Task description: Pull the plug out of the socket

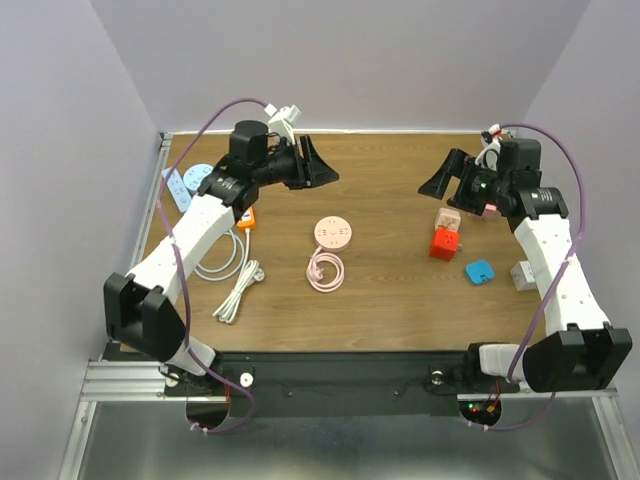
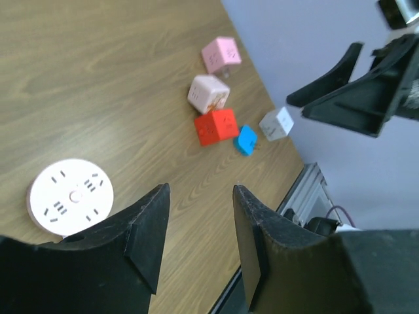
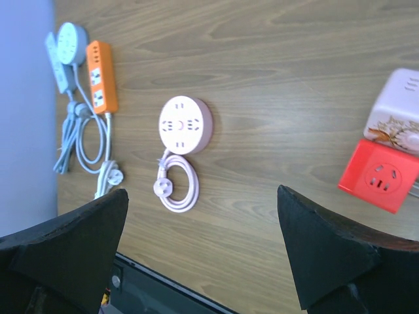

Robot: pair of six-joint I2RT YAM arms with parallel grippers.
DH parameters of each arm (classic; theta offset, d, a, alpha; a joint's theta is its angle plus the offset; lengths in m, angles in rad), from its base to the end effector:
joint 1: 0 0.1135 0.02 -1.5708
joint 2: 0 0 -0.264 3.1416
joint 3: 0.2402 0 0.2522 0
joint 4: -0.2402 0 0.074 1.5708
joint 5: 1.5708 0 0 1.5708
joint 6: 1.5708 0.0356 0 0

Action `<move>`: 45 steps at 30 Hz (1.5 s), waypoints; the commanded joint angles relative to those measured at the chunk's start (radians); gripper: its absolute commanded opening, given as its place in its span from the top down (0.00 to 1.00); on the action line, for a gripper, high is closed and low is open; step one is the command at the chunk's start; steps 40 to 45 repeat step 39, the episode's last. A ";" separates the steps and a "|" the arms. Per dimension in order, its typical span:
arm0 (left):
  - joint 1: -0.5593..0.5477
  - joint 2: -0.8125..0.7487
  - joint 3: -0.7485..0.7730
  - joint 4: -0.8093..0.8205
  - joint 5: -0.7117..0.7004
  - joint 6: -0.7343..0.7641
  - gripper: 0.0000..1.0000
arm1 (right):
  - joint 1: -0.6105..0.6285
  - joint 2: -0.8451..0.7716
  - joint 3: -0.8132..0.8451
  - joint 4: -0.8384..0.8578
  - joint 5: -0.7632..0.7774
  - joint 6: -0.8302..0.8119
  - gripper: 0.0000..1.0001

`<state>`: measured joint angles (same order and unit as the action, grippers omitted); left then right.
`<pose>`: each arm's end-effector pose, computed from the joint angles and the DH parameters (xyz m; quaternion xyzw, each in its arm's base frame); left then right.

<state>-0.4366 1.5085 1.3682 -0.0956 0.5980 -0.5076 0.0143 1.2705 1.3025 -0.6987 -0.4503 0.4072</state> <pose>0.3133 -0.1683 0.3780 0.1556 0.7566 -0.4750 0.4216 0.2679 0.0193 0.3679 0.0755 0.8790 0.2855 0.3744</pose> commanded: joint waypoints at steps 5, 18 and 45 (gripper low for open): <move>0.002 -0.174 0.190 -0.122 -0.116 0.079 0.45 | 0.000 -0.108 -0.014 0.085 -0.031 0.036 0.00; 0.002 -0.409 0.121 -0.170 -0.308 0.087 0.34 | 0.000 -0.321 -0.140 0.085 0.025 0.143 0.00; -0.002 -0.518 0.101 -0.089 -0.250 0.061 0.31 | -0.002 -0.527 -0.249 0.082 0.162 0.240 0.00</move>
